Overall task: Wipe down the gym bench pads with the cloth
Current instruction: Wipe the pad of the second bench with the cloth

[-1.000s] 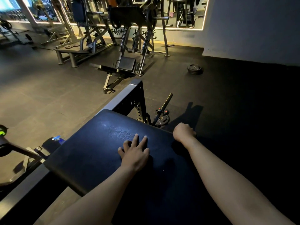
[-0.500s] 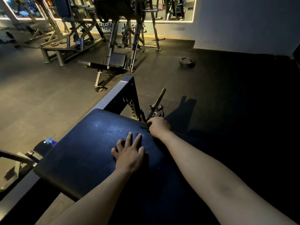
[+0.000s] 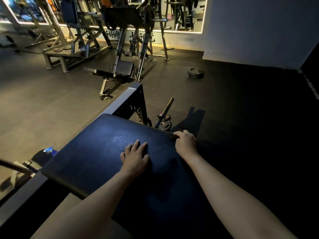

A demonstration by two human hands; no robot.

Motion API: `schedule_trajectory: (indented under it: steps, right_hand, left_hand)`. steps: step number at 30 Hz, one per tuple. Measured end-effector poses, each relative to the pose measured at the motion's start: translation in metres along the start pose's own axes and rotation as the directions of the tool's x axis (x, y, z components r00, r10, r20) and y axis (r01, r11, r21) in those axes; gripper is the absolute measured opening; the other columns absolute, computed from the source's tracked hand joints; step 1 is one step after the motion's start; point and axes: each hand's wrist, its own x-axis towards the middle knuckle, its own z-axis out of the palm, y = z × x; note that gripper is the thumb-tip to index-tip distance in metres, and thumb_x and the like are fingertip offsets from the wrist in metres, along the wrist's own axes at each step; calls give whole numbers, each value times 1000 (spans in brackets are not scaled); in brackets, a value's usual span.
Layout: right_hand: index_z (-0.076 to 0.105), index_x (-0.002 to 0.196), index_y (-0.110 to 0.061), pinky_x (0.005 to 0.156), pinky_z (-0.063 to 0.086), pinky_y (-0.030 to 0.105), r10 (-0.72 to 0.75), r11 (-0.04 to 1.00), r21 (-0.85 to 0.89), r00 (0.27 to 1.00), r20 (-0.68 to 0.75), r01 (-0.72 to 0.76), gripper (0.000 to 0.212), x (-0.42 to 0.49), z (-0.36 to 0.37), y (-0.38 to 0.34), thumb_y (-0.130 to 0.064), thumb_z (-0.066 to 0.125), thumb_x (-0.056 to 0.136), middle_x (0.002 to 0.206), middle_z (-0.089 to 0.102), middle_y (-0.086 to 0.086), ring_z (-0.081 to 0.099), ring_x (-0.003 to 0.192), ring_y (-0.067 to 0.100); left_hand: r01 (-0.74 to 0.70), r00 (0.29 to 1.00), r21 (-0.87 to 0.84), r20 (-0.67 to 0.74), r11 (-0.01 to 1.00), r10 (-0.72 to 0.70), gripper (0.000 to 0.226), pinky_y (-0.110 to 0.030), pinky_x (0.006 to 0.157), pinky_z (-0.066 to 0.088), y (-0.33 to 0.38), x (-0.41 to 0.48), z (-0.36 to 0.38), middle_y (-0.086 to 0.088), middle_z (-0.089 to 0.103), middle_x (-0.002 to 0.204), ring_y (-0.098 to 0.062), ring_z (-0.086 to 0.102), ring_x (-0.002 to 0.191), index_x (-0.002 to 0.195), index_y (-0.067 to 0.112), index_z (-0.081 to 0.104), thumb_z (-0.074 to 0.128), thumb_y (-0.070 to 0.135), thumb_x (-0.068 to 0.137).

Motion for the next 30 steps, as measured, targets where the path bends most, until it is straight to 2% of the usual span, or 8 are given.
schedule_trajectory:
  steps: [4,7,13,17,20,22,27,30]
  right_hand:
    - [65,127,-21,96,40,38,-247,969,59,962,115,241,44,-38,25,-31,-5,48,90,127,58,11,52,114,32]
    - [64,127,-24,89,46,41,-475,880,85,860,185,467,39,-80,43,-54,-16,50,92,126,58,7,53,110,31]
    - [58,133,-25,93,41,43,-607,758,-130,765,218,639,43,-76,35,-37,-14,50,93,134,52,5,46,118,30]
    - [61,131,-27,98,40,38,-477,848,-155,857,194,507,42,-29,17,-3,-13,48,94,135,51,5,44,119,31]
    - [60,132,-28,97,41,36,-206,976,-53,976,76,211,41,2,-1,24,-17,44,97,123,49,9,48,113,33]
    - [54,139,-26,102,38,39,-94,993,-61,994,58,98,47,7,-7,32,-10,38,97,128,45,9,43,120,32]
    - [41,140,-23,113,23,49,-56,990,-123,997,57,62,44,-14,1,26,-24,45,96,160,10,1,8,144,26]
    - [51,134,-17,108,31,44,-111,986,-129,994,-13,108,40,-16,4,30,-14,45,95,148,37,5,30,132,27]
  left_hand:
    - [57,991,-33,-123,998,-61,52,-52,116,10,-5,-20,7,1,22,164,-25,9,148,150,35,38,47,35,98]
    - [105,981,-120,-150,987,-123,51,-54,117,15,-12,-31,9,-1,29,161,-28,18,144,142,31,48,39,37,92]
    - [99,981,-45,-161,994,-105,51,-50,118,10,-19,-46,14,3,23,165,-25,14,148,152,32,36,42,38,102]
    - [109,980,-17,-165,994,-111,54,-48,118,7,-16,-56,18,6,17,167,-19,9,149,155,34,29,38,42,103]
    - [112,979,-12,-171,994,-112,53,-48,119,5,-15,-57,20,6,16,167,-17,8,149,155,35,29,36,42,103]
    - [113,979,-21,-169,993,-115,53,-47,119,3,-13,-57,20,5,17,166,-17,7,149,155,33,29,35,41,103]
    - [114,978,-33,-174,993,-118,52,-48,118,1,-8,-57,19,3,17,165,-19,6,149,153,31,30,36,37,101]
    - [110,979,-29,-169,994,-113,53,-49,119,2,-9,-57,18,3,17,166,-19,6,149,154,32,30,37,38,102]
